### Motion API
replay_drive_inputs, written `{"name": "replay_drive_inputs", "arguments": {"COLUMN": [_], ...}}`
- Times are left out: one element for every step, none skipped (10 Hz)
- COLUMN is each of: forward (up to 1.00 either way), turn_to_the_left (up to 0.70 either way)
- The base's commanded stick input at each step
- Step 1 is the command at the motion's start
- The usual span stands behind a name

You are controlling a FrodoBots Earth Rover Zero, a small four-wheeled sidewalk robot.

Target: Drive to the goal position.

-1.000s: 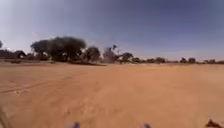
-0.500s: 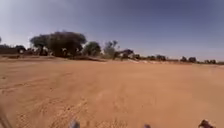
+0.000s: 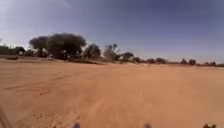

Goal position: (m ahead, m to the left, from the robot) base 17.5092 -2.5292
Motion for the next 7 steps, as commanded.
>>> {"name": "replay_drive_inputs", "arguments": {"forward": [0.70, 0.70, 0.70, 0.70, 0.70, 0.70, 0.70], "turn_to_the_left": [0.00, 0.00, 0.00, 0.00, 0.00, 0.00, 0.00]}}
